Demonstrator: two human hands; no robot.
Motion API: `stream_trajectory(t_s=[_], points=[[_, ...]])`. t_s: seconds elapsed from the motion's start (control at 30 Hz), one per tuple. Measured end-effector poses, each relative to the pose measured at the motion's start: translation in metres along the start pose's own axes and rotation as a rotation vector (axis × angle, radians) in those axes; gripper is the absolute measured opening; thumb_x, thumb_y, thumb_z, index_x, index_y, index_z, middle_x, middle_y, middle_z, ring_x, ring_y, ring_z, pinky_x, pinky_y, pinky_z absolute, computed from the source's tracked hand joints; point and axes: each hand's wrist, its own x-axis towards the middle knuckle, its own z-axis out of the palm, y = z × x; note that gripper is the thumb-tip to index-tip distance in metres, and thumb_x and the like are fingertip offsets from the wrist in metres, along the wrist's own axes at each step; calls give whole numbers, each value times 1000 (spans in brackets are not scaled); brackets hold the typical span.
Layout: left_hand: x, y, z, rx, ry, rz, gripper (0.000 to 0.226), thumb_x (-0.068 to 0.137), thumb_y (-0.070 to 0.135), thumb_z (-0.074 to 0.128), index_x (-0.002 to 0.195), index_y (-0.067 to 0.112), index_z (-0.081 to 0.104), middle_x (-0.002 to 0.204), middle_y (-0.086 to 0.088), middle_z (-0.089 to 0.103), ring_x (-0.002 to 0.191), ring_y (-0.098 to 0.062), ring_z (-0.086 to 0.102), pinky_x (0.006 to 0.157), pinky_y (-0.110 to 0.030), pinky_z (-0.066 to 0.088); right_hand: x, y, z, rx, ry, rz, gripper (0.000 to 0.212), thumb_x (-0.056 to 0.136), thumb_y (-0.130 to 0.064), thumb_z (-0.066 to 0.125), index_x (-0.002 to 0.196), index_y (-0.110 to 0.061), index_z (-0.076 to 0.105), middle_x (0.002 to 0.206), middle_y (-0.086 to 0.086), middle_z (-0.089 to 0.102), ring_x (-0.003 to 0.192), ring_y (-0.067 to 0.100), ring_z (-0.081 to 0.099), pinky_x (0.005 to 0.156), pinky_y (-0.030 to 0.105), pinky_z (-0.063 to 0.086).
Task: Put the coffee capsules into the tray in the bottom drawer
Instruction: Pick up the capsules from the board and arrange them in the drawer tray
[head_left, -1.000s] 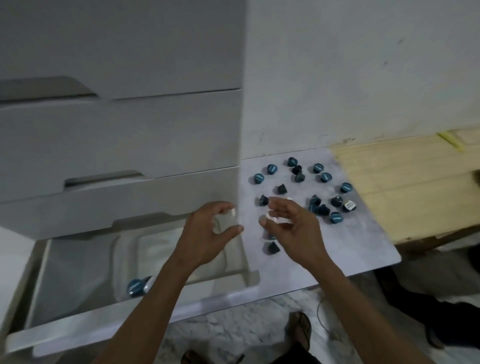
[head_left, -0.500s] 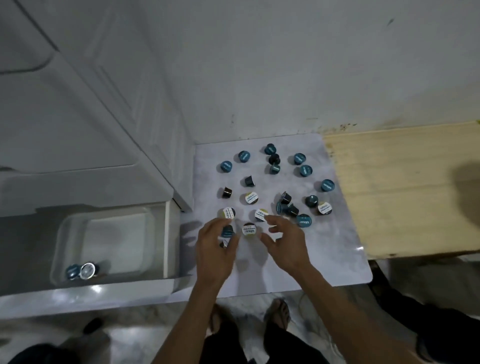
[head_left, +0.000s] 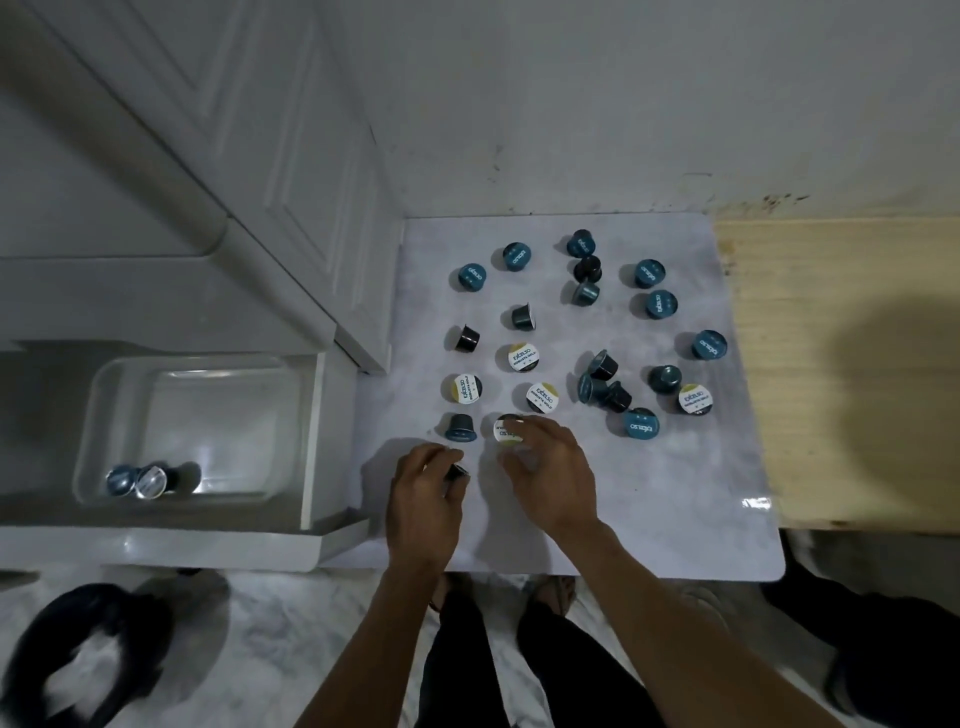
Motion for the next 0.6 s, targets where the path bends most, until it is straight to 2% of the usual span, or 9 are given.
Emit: stream_trajectory(t_s=[0.13, 0.27, 0.4, 0.5, 0.53, 0.6], points=[[3, 1, 2, -35, 23, -65, 21, 82, 12, 73, 102, 10, 70, 106, -6, 69, 99, -23, 61, 88, -23, 43, 4, 3, 5, -93, 79, -87, 29, 82, -24, 74, 110, -26, 69, 116, -4, 68, 103, 26, 61, 75, 37, 57], [-1, 7, 0, -75, 61, -47, 15, 80, 15, 76, 95, 15, 71, 95, 0, 72, 89, -17, 64, 81, -13, 39, 3, 7, 3, -118, 132, -123, 21, 85, -30, 71, 105, -25, 71, 107, -3, 71, 97, 23, 62, 68, 32, 54], [-12, 25, -14, -226, 132, 9, 18, 76, 12, 79, 92, 16, 71, 96, 2, 73, 90, -15, 66, 85, -23, 51, -6, 4, -11, -57, 147, -118, 22, 84, -31, 73, 105, -25, 72, 106, -1, 71, 100, 23, 63, 74, 33, 55], [-20, 46, -37, -330, 163, 108, 18, 78, 16, 78, 94, 20, 71, 99, 8, 72, 94, -9, 66, 87, -25, 52, -13, -4, -32, 100, 203, -107, 21, 82, -26, 76, 103, -24, 74, 104, -1, 73, 93, 21, 66, 75, 40, 57], [-21, 52, -47, -362, 169, 135, 18, 78, 17, 78, 94, 21, 71, 100, 9, 72, 95, -6, 66, 87, -26, 52, -15, -11, -39, 143, 223, -115, 22, 80, -24, 78, 102, -23, 74, 103, -1, 73, 89, 19, 66, 71, 39, 57], [-23, 62, -72, -421, 179, 179, 18, 79, 19, 78, 96, 21, 71, 102, 11, 72, 98, -3, 65, 85, -26, 53, -21, -32, -56, 185, 241, -144, 24, 78, -25, 79, 101, -22, 73, 99, -2, 73, 82, 13, 66, 63, 27, 54]])
